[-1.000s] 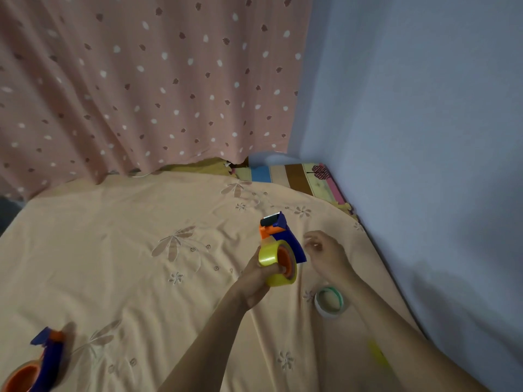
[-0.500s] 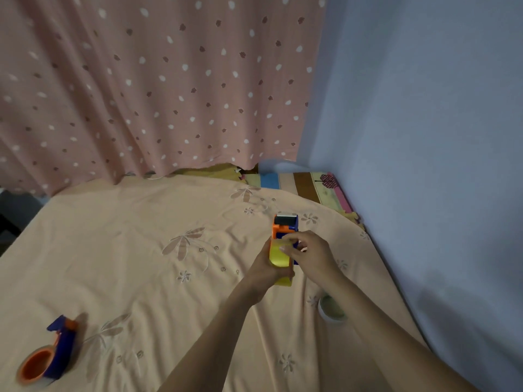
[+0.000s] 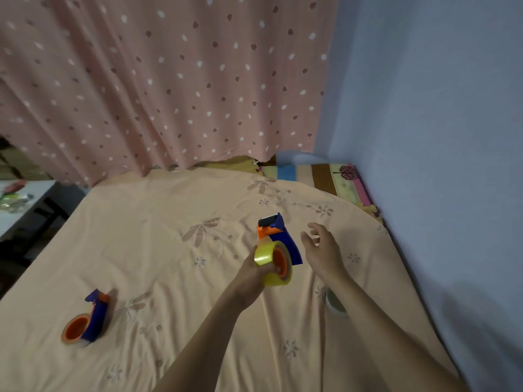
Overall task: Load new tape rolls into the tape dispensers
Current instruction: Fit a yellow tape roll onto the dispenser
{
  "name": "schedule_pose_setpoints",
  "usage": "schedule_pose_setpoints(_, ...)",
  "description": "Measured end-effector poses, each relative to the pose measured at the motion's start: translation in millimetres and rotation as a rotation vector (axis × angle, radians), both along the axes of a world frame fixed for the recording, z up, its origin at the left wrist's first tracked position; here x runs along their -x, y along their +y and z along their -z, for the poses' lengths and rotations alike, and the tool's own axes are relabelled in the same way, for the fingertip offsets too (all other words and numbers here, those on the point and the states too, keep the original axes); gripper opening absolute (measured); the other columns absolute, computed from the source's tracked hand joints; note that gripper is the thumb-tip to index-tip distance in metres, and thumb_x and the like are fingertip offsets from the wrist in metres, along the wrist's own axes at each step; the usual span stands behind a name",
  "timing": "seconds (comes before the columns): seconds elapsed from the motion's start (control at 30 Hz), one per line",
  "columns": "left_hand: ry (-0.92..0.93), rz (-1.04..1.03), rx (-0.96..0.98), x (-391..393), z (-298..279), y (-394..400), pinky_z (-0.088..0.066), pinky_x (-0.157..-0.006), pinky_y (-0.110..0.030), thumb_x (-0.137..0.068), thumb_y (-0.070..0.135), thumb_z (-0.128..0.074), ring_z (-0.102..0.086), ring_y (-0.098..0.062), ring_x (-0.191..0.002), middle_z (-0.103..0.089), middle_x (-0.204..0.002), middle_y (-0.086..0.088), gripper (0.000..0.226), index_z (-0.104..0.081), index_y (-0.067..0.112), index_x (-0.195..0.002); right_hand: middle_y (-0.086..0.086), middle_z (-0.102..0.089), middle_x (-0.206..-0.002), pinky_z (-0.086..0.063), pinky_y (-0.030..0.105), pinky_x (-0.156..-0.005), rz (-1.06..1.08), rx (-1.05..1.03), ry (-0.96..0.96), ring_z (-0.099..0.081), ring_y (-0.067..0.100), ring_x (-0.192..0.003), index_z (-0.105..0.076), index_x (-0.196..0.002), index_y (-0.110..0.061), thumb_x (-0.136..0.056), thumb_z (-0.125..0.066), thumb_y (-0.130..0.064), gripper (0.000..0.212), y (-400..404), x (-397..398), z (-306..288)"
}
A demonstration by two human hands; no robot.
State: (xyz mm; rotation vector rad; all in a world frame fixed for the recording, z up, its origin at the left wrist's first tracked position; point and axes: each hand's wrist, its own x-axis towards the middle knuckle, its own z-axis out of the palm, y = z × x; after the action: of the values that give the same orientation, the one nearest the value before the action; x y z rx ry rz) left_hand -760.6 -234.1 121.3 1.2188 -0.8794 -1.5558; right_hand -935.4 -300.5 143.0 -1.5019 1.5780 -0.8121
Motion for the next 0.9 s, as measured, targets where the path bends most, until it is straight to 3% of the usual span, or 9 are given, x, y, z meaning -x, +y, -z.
schedule_pose_setpoints(0.1, 0.07, -0.03, -0.002, -12, -5, 6, -0.055, -0.086, -0.038, -0.071, -0.003, -0.062, -0.064, -0.025, -0.105, -0.068, -0.11, -0.008, 0.063, -0.056, 0.012, -0.131, 0.001, -0.057, -0.134, -0.046, 0.029, -0.088, -0.155, -0.253, -0.087, -0.058, 0.02, -0.121, -0.047, -0.142, -0.021, -0.094, -0.056, -0.047, 0.055, 0, -11, 14)
schedule_pose_setpoints(0.2, 0.113, -0.064, 0.019, -26, -11, 14, -0.053, -0.093, -0.047, -0.071, -0.003, -0.061, -0.066, -0.027, -0.105, -0.069, -0.112, -0.009, 0.062, -0.057, 0.009, -0.132, 0.002, -0.074, -0.097, -0.055, 0.04, -0.081, -0.269, -0.216, -0.127, -0.067, 0.021, -0.089, -0.067, -0.104, -0.02, -0.087, -0.064, -0.042, 0.028, 8, -34, 19)
schedule_pose_setpoints(0.3, 0.117, -0.106, 0.025, -43, -17, 20, -0.059, -0.081, -0.042, -0.066, 0.001, -0.065, -0.071, -0.019, -0.093, -0.074, -0.098, -0.001, 0.066, -0.056, 0.008, -0.131, 0.005, -0.076, -0.083, -0.06, 0.042, -0.076, -0.267, -0.21, -0.167, -0.072, 0.026, -0.081, -0.071, -0.092, -0.017, -0.08, -0.07, -0.044, 0.029, 16, -61, 16)
schedule_pose_setpoints(0.4, 0.138, -0.163, 0.001, -73, -19, 30, -0.059, -0.075, -0.038, -0.069, -0.003, -0.057, -0.072, -0.017, -0.087, -0.074, -0.094, -0.002, 0.061, -0.057, 0.009, -0.129, 0.001, -0.075, -0.082, -0.058, 0.031, -0.063, -0.324, -0.178, -0.085, -0.07, 0.023, -0.076, -0.07, -0.091, -0.02, -0.078, -0.071, -0.04, 0.025, 26, -98, 12)
schedule_pose_setpoints(0.53, 0.191, -0.207, -0.02, -124, -15, 52, -0.045, -0.105, -0.062, -0.073, -0.004, -0.056, -0.064, -0.032, -0.107, -0.067, -0.114, -0.018, 0.061, -0.055, 0.001, -0.134, -0.004, -0.064, -0.084, -0.044, 0.017, -0.05, -0.334, -0.12, 0.089, -0.062, 0.011, -0.07, -0.058, -0.095, -0.02, -0.082, -0.07, -0.035, 0.023, 42, -157, 12)
schedule_pose_setpoints(0.67, 0.198, -0.295, -0.053, -188, -7, 79, -0.036, -0.107, -0.071, -0.073, 0.0, -0.061, -0.06, -0.036, -0.112, -0.064, -0.117, -0.021, 0.059, -0.056, -0.003, -0.131, -0.005, -0.059, -0.078, -0.037, 0.011, -0.037, -0.315, -0.089, 0.158, -0.057, 0.006, -0.062, -0.053, -0.089, -0.018, -0.082, -0.07, -0.025, 0.019, 65, -229, 15)
schedule_pose_setpoints(0.8, 0.122, -0.369, -0.107, -266, 1, 113, -0.043, -0.108, -0.062, -0.088, -0.002, -0.053, -0.061, -0.034, -0.114, -0.065, -0.119, -0.019, 0.043, -0.058, -0.001, -0.13, -0.002, -0.061, -0.074, -0.042, 0.013, -0.033, -0.301, -0.069, 0.139, -0.063, 0.012, -0.056, -0.056, -0.083, -0.014, -0.079, -0.072, -0.021, 0.018, 97, -308, 24)
schedule_pose_setpoints(0.9, 0.069, -0.446, -0.175, -322, 4, 139, -0.054, -0.1, -0.05, -0.089, 0.008, -0.063, -0.068, -0.034, -0.111, -0.071, -0.113, -0.014, 0.031, -0.065, 0.006, -0.121, 0.001, -0.063, -0.077, -0.057, 0.027, -0.043, -0.299, -0.076, 0.149, -0.067, 0.018, -0.06, -0.055, -0.083, -0.013, -0.079, -0.073, -0.021, 0.02, 123, -368, 28)
